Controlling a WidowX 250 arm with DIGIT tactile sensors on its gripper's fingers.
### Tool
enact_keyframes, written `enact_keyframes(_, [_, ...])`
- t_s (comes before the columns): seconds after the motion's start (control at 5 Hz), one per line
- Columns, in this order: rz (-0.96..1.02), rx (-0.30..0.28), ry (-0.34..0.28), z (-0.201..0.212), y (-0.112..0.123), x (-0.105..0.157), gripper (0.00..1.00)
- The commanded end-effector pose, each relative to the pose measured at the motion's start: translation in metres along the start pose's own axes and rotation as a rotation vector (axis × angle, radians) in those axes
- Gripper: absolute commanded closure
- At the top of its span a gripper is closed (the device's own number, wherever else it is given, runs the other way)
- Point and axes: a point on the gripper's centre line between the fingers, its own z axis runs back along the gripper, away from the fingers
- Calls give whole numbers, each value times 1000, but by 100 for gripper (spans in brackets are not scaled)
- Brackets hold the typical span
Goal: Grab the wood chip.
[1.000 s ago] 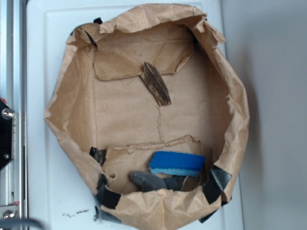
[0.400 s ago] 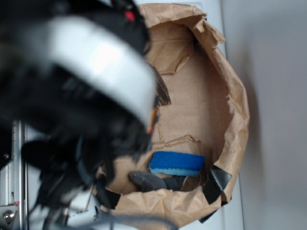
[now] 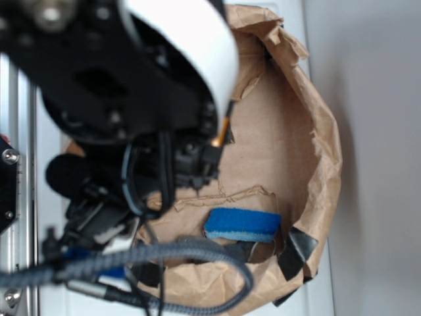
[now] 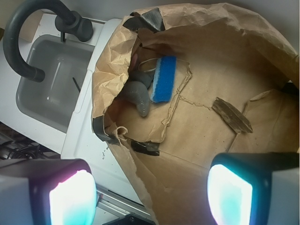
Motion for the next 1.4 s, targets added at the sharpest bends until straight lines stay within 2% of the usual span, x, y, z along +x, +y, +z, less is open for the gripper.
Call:
enact_keyframes(0.0, [-15, 23, -52, 14, -4, 5, 0])
enact_keyframes(0.2, [-129, 36, -92, -8, 14, 17, 0])
enact_keyframes(0.6, [-300, 67, -105, -31, 35, 22, 0])
enact_keyframes(0.8, [-314, 113, -80, -57, 48, 23, 0])
enact_keyframes(1.0, [-306, 193, -95, -79, 54, 25, 0])
enact_keyframes(1.2, [-326, 177, -73, -90, 59, 30, 0])
